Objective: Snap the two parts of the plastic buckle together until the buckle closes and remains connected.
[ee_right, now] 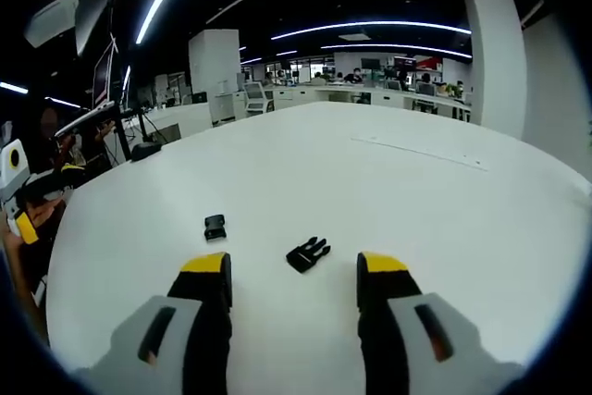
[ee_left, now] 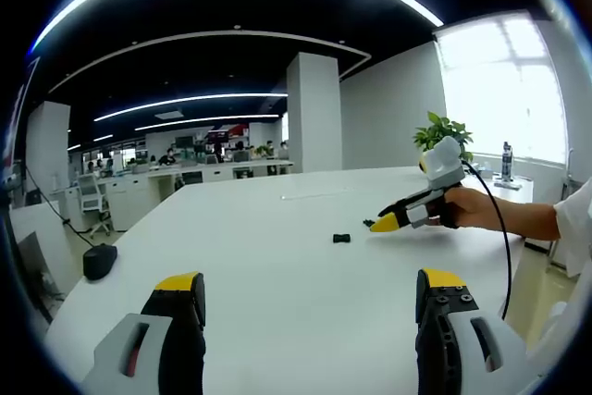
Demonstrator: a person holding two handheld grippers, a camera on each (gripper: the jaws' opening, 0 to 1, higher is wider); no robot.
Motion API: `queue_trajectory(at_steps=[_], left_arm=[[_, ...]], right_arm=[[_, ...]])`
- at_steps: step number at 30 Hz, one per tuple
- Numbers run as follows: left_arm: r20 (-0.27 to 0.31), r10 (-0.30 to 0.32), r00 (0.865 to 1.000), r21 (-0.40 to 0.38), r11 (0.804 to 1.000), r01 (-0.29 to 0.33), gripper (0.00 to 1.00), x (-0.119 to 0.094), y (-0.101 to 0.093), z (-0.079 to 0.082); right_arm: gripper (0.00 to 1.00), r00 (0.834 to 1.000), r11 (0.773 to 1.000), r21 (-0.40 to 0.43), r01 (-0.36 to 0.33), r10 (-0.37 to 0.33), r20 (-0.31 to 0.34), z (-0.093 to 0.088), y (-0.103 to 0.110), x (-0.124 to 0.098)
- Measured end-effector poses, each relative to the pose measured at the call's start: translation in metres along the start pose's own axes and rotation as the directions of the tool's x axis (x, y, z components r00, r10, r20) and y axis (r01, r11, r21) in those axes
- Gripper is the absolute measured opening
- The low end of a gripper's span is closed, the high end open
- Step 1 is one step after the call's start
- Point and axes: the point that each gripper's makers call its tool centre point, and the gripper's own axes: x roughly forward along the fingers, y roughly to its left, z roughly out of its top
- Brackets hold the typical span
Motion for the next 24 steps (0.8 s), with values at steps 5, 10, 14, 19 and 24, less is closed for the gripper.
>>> queue_trajectory(at_steps=[5,10,14,19,24], left_arm=[[0.001,0.000,1.000,-0.001,1.000,0.000,0.96,-0.0003,0.0002,-0.0003],[0.000,0.001,1.000,-0.001,1.000,-0.001,0.96,-0.0007,0.0007,-0.0005],[0.002,0.002,1.000,0.000,1.000,-0.002,0.96,-0.0010,0.0012,0.0003],[0.004,0.003,1.000,0.001,1.000,-0.003,0.96,-0.0015,0.0016,0.0013],[0.005,0.004,1.000,0.001,1.000,-0.004,0.96,-0.0019,0.0025,0.0020]], right_arm=[[0.48,1.000,1.000,0.011,0.023,-0.023,0.003,0.0008,-0.0031,0.0016],[0.44,0.999,0.999,0.001,0.038,-0.038,-0.003,0.0008,-0.0050,0.0024],[0.43,0.999,0.999,-0.006,0.048,-0.048,-0.002,0.0021,-0.0058,0.0029],[0.40,0.999,0.999,-0.010,0.048,-0.048,-0.003,0.0026,-0.0045,0.0041],[0.37,0.998,0.998,-0.007,0.058,-0.058,-0.003,0.0026,-0.0047,0.0059]])
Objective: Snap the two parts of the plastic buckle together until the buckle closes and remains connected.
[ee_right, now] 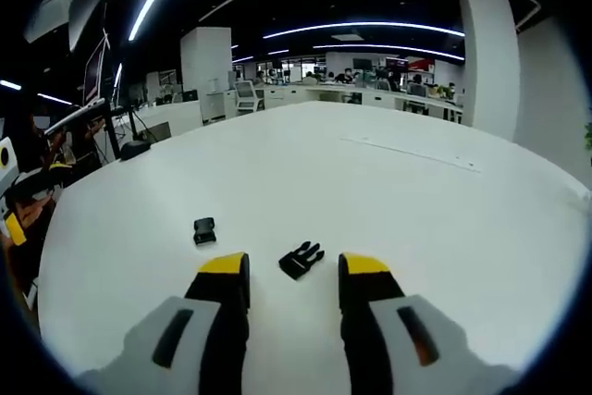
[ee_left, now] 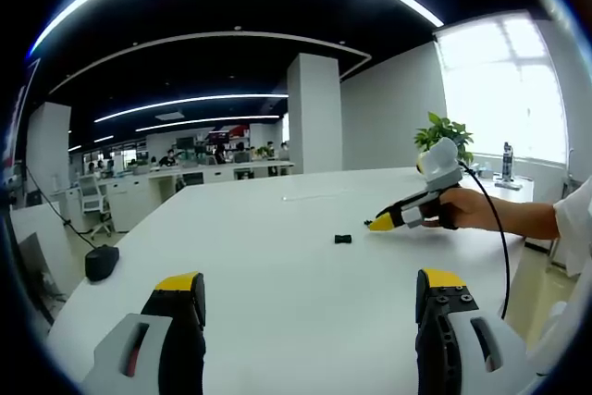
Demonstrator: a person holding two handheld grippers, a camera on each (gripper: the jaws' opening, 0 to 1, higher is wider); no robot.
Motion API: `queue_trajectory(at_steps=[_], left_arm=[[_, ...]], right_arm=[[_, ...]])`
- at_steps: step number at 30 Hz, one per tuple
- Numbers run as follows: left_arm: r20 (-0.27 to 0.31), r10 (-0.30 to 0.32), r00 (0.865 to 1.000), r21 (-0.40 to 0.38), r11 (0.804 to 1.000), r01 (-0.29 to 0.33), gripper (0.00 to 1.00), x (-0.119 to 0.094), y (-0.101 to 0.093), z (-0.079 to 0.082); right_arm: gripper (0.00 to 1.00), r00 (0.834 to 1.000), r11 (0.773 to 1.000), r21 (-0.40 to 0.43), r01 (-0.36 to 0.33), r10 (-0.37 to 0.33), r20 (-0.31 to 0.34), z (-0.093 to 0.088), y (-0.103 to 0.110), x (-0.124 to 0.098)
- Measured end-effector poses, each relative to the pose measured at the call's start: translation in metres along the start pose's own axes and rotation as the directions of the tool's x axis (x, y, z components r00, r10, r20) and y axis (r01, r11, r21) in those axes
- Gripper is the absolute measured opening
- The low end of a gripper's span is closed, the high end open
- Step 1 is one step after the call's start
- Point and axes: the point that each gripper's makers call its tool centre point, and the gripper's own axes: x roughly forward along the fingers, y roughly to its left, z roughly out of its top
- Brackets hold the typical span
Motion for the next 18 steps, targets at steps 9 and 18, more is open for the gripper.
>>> queue_trajectory(at_steps=[9,18], left_arm=[[-0.001,-0.001,1.000,-0.002,1.000,0.001,0.96,0.0004,0.0000,-0.0003],[-0.002,-0.002,1.000,-0.003,1.000,0.002,0.96,0.0007,-0.0004,-0.0011]], right_arm=[[0.34,1.000,1.000,0.007,0.006,-0.006,-0.006,-0.0023,0.0004,0.0006],[0.32,1.000,1.000,0.014,0.009,-0.009,-0.008,-0.0041,-0.0014,0.0010]])
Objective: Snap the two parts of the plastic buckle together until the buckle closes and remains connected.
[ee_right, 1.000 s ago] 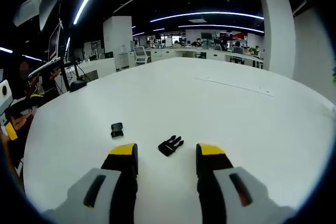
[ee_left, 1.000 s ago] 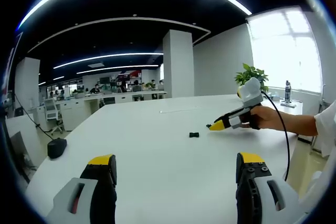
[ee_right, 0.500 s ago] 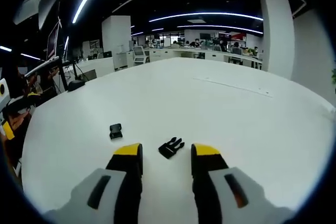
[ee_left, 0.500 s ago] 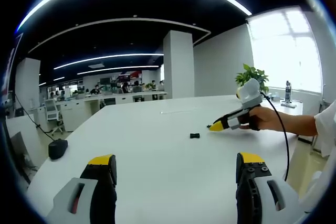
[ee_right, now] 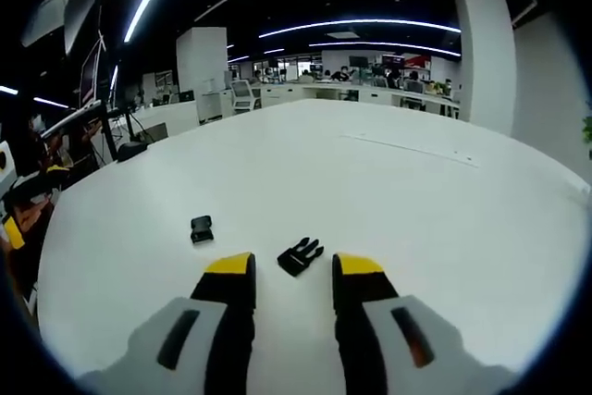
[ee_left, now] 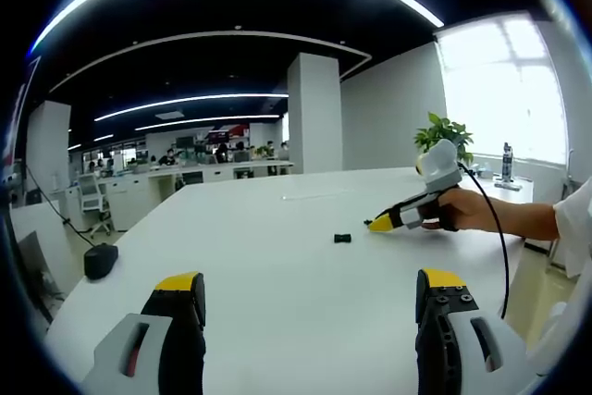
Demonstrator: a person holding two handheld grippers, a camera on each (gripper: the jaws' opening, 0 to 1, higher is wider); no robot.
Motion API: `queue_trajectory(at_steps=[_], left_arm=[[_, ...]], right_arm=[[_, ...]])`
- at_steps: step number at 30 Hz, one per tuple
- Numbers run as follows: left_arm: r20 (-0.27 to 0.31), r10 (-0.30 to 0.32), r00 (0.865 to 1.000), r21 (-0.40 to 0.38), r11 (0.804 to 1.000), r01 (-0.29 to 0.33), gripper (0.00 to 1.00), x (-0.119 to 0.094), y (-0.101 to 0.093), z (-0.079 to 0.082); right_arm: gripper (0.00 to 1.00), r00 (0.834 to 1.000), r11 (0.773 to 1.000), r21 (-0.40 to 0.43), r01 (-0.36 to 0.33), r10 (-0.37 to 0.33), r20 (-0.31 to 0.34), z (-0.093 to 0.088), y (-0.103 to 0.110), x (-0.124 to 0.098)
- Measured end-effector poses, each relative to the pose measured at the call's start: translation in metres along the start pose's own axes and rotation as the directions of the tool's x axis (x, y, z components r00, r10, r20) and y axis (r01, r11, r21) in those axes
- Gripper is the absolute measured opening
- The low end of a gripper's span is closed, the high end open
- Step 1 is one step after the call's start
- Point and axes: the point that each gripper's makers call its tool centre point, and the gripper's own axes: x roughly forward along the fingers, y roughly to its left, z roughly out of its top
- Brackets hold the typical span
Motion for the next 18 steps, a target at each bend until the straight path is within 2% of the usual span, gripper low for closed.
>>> queue_trajectory(at_steps=[18], left_arm=[[-0.003,-0.002,1.000,-0.003,1.000,0.002,0.96,0.0008,-0.0009,-0.0013]], right_arm=[[0.24,1.000,1.000,-0.018,0.010,-0.010,0.008,0.0000,-0.0019,0.0002]])
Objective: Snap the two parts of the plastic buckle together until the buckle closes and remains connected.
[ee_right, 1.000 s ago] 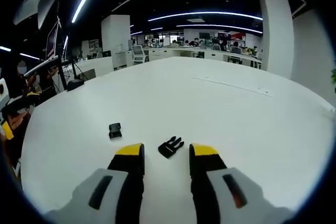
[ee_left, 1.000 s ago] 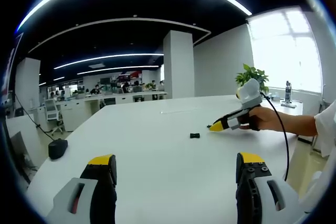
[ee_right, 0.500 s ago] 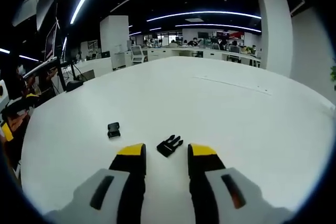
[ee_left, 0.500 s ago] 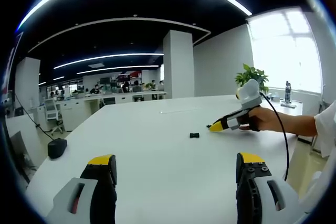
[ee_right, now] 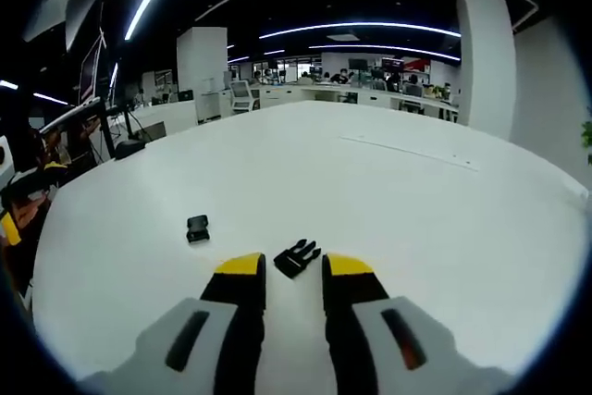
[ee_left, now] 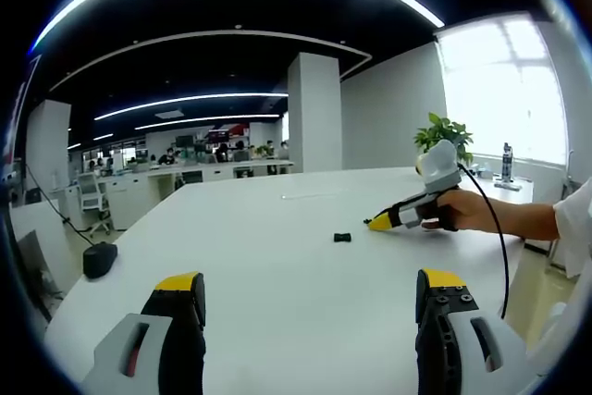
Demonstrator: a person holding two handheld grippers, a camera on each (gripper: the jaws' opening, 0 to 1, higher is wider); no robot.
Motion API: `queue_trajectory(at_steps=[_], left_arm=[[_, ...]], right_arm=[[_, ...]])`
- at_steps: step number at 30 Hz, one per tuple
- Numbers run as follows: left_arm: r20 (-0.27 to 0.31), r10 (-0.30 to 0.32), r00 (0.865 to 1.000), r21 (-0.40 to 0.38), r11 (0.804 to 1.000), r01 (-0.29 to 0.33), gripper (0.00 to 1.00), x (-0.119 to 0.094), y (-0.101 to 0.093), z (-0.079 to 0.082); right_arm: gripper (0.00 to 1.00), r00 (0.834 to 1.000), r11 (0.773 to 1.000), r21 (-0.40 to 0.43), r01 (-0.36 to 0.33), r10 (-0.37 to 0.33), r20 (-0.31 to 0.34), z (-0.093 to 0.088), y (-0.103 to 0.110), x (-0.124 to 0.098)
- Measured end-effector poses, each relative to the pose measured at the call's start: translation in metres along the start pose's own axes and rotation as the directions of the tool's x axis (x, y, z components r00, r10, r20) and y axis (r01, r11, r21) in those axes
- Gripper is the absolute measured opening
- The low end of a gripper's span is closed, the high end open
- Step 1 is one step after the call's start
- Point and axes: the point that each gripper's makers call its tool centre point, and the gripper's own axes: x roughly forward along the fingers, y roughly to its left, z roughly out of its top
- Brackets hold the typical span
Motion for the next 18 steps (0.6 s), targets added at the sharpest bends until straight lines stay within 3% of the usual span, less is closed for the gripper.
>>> queue_trajectory(at_steps=[18], left_arm=[[0.002,0.001,1.000,-0.006,1.000,-0.001,0.96,0.0002,0.0010,-0.0009]], right_arm=[[0.13,1.000,1.000,-0.027,0.000,0.000,0.002,-0.0007,-0.0022,-0.0010]])
